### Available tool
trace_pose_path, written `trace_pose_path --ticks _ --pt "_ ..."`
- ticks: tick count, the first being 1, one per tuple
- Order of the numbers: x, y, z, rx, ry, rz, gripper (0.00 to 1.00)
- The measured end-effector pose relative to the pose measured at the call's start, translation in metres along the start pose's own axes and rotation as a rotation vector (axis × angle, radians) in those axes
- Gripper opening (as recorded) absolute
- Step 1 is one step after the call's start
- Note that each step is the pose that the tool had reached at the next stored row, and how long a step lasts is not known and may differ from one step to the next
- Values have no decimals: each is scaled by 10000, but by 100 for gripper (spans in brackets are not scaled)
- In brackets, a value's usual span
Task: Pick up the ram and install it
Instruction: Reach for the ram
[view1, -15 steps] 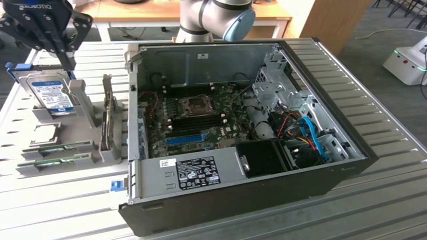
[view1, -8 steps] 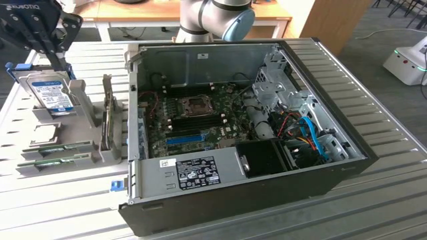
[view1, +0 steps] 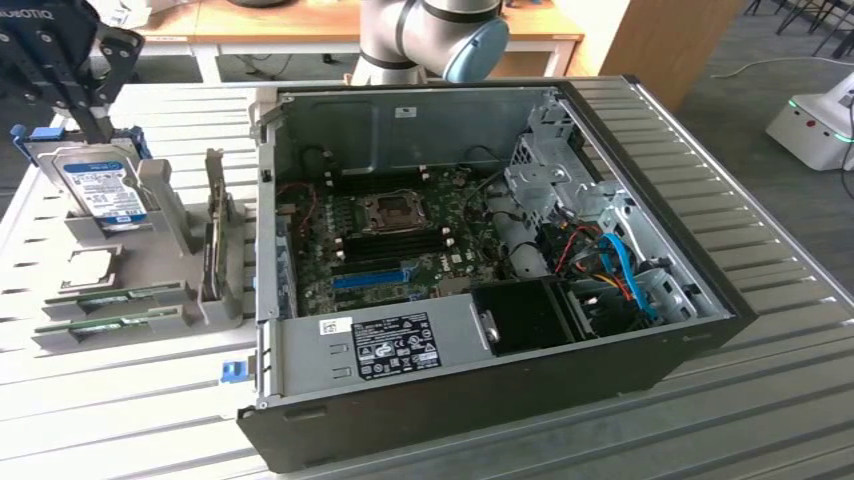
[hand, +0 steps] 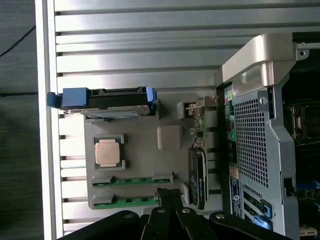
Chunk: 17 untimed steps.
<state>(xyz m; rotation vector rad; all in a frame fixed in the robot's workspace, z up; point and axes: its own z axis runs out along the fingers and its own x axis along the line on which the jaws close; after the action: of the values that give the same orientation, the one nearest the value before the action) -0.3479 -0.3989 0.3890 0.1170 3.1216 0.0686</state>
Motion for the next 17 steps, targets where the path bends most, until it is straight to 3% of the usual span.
trace_pose_path --ticks 17 --pt "260 -20 8 7 93 5 11"
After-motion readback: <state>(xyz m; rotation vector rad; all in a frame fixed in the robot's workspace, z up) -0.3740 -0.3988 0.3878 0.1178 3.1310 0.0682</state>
